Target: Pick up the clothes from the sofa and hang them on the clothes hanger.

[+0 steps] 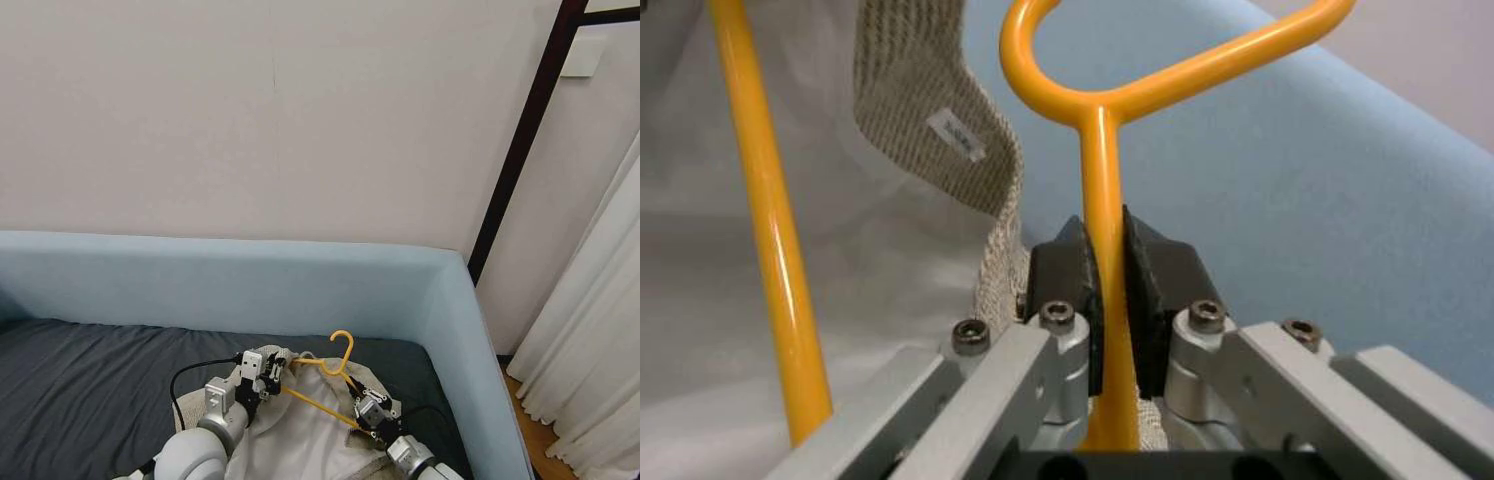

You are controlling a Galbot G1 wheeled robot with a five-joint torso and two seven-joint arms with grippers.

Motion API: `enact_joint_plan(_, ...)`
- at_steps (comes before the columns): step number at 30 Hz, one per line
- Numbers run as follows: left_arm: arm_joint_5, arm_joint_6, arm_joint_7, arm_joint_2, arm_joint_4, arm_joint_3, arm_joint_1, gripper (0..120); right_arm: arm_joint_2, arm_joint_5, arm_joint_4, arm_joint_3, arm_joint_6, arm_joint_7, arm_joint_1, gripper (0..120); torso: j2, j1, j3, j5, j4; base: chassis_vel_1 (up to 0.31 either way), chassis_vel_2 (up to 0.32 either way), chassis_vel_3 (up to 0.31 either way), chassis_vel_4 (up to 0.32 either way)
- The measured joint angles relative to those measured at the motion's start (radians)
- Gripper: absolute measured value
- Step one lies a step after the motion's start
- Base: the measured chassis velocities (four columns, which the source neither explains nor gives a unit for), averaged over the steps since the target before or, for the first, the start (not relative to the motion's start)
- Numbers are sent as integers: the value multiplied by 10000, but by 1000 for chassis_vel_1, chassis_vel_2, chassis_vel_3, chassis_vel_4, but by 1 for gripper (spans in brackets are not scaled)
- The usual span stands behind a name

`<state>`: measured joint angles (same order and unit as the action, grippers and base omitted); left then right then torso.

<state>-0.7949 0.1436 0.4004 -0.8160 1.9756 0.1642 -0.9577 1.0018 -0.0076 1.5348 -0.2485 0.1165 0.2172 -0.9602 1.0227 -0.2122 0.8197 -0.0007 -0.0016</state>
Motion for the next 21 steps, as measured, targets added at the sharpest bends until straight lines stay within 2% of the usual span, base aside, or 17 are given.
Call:
enact_joint_plan(8, 700, 7, -67, -509, 0, 558, -85, 2, 98, 435, 113, 147, -275, 148, 56, 4, 0, 1, 0, -1, 2, 0, 0, 0, 0)
enact_joint_plan(14, 1481, -103, -275, -730, 47, 747, -742, 2, 66, 573, 134, 283, -342, 194, 54, 4, 0, 0, -1, 1, 6, 0, 0, 0, 0)
enact_joint_plan(21, 1966, -234, -331, -1424, -290, 1213, -638, 2, 22, 409, 255, 263, -341, 199, -28, 4, 0, 1, -2, 0, 3, 0, 0, 0, 0)
